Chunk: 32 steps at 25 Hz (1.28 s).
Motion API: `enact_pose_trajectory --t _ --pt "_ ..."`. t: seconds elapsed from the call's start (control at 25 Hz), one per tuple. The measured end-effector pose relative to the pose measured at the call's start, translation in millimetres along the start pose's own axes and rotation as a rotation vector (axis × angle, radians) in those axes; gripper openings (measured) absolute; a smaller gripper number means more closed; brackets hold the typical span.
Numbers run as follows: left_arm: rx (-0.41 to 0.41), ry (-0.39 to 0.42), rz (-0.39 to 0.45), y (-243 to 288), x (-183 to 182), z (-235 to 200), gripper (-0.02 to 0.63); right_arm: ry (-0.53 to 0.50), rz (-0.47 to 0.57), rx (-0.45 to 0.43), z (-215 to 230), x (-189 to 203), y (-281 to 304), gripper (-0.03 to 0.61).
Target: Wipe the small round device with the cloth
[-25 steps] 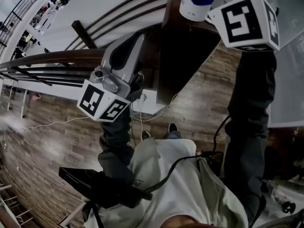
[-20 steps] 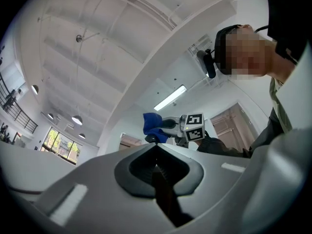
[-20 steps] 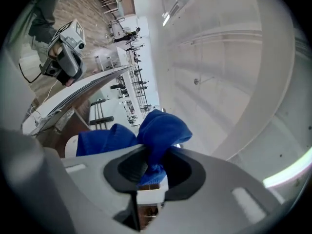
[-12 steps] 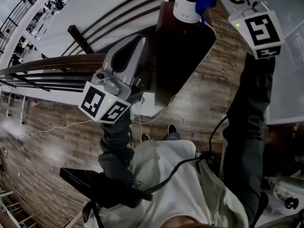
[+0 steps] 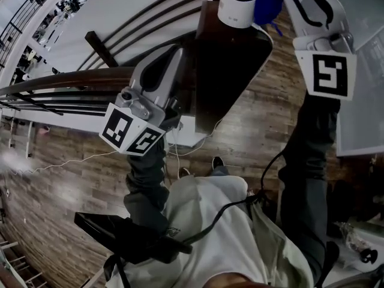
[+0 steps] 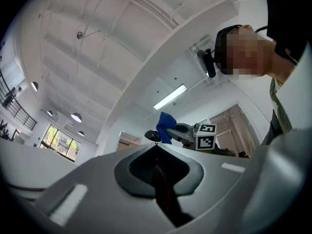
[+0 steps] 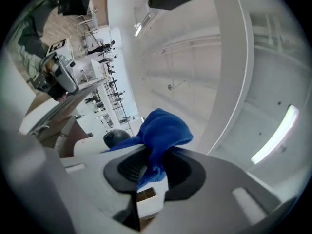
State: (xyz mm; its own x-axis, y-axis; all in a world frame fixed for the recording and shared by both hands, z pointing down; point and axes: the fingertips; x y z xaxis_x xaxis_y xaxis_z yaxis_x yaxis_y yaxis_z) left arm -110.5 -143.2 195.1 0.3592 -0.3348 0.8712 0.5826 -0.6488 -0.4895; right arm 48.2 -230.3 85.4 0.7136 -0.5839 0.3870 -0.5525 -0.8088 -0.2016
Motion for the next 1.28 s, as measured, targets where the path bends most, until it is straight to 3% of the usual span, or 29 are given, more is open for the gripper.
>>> enact_pose_trajectory --t 0.2,0.36,0.6,0.68,0.76,0.84,0.92,1.08,1.16,1.28 --pt "0.015 -0.014 -0.012 5 3 9 0.003 -0.214 0.026 0.028 -26 -25 9 0.086" --pt "0.005 -0.011 -0.02 3 4 5 0.003 -0.167 0.047 -0.045 -51 -25 -10 0.086" --pt "0.012 -0.01 -0.024 10 5 10 0.003 -0.221 0.009 -0.219 -94 -14 -30 0.086" --pt "0.015 -0.011 -0.025 10 5 11 0.003 -0.187 0.091 -0.159 -78 -27 -31 0.086" --pt "0.013 -0.012 -0.022 9 5 10 0.003 -0.099 0.155 -0.042 -49 -32 -29 0.086" --pt "0.008 -0.013 -0.018 8 6 9 0.003 -0.02 0.129 0.026 -32 -16 -23 0.087" --pt "0.005 -0.014 -0.017 6 7 9 0.003 -0.001 0.062 0.013 -40 8 -18 0.087" --pt "0.002 -0.013 -0.019 3 4 11 0.003 0.006 0.041 -0.119 -72 16 -22 0.087" --pt "-0.001 -0.011 -0.02 2 3 9 0.003 -0.045 0.023 -0.146 -76 9 -29 0.087" --pt "-0.01 -0.011 -0.014 1 3 5 0.003 -0.209 0.029 -0.042 -56 -13 -25 0.087"
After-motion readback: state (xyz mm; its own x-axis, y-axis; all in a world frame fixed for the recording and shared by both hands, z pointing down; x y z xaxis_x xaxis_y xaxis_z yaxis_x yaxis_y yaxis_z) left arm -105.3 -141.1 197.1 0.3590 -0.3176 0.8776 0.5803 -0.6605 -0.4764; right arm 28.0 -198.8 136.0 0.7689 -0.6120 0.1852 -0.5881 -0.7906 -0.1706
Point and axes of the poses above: the fingertips, and each gripper's own axes: y forward along the fingers, z to its right, x out of its underside, and after that the axes turned 1 degree about z, right-handed
